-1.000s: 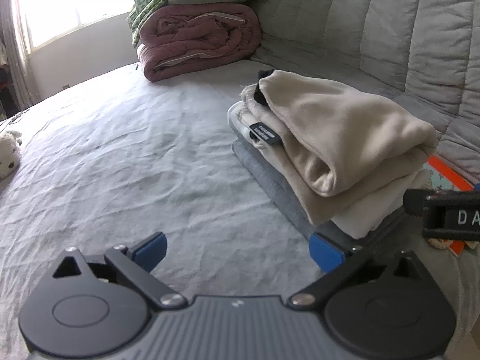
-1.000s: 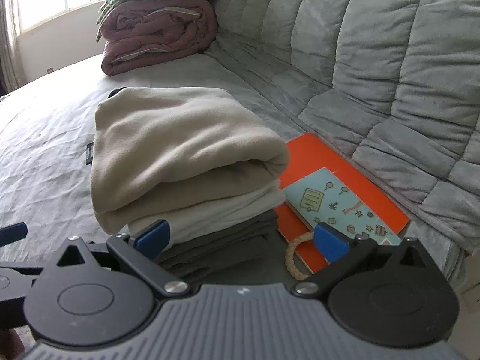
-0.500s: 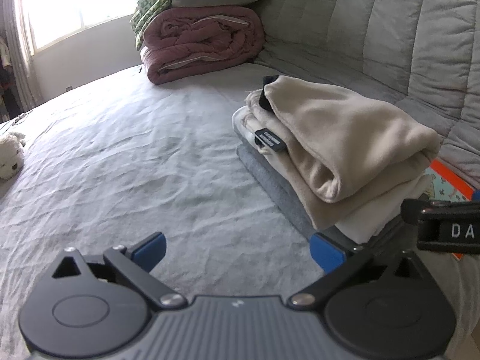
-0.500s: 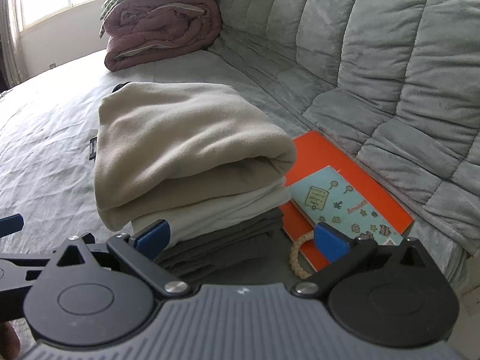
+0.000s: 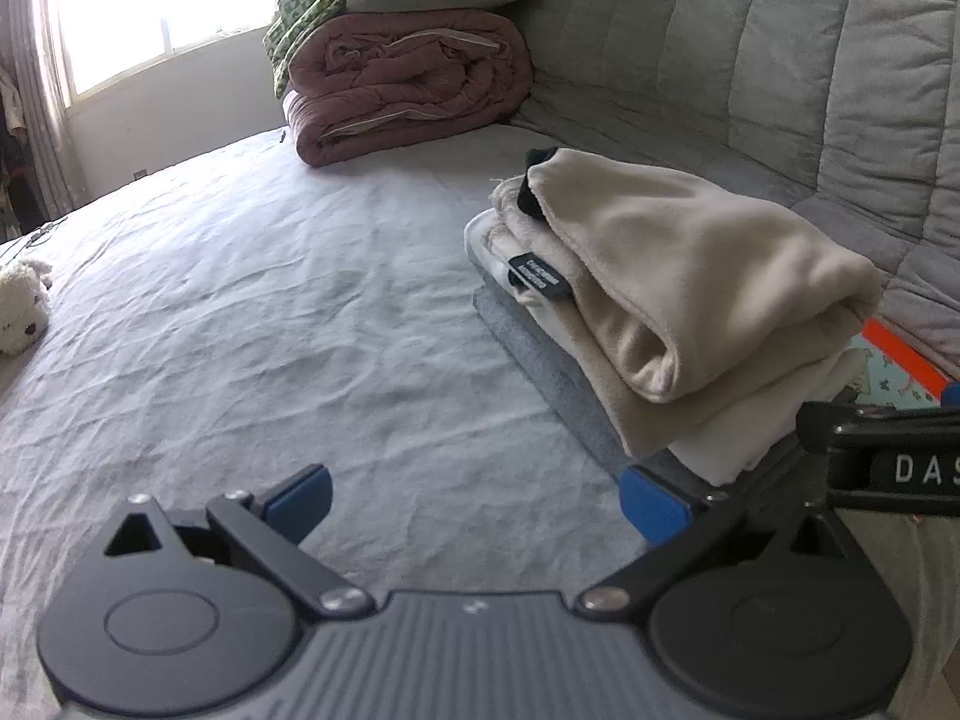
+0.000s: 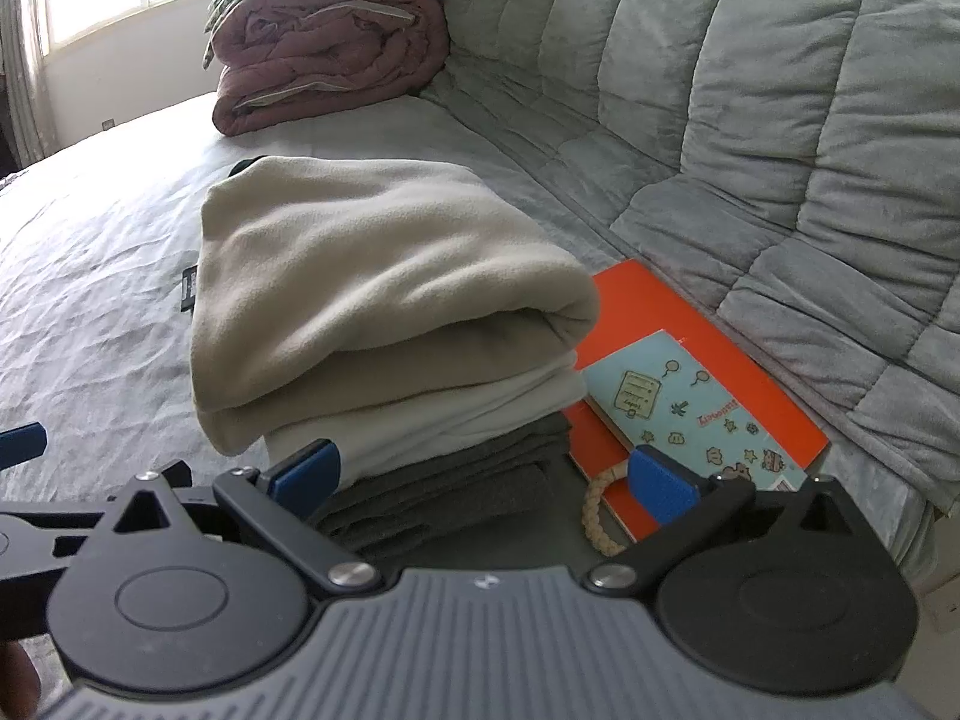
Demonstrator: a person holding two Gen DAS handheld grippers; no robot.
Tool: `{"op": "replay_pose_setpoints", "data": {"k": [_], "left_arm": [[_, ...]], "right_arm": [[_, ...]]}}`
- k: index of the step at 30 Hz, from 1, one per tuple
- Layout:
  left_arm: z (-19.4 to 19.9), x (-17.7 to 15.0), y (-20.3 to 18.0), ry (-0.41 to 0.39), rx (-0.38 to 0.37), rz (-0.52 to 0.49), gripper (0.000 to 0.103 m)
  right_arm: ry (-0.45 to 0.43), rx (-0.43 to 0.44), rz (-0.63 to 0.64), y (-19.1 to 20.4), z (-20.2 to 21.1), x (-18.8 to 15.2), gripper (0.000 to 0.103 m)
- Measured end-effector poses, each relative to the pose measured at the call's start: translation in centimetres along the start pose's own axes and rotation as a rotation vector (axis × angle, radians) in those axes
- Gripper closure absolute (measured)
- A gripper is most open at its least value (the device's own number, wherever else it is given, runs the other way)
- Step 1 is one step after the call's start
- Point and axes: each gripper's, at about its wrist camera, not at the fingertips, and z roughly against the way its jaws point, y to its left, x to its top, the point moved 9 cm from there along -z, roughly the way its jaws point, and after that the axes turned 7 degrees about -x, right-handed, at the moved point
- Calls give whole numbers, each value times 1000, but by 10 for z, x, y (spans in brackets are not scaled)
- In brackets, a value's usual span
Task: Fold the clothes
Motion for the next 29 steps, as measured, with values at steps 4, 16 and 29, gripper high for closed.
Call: {"op": "replay_pose_setpoints", "data": {"k": [4,16,29], "left_arm": [[0,-1,-2,-1,3,-9,1],[1,-1,-4,-3,0,-17,1],[1,0,-8,0,-1,-26,1]], "right_arm": [[2,2,-1,0,0,0,0],[7,1,-3,0,-1,-1,0],[9,5,-1,1,0,-2,0]]}}
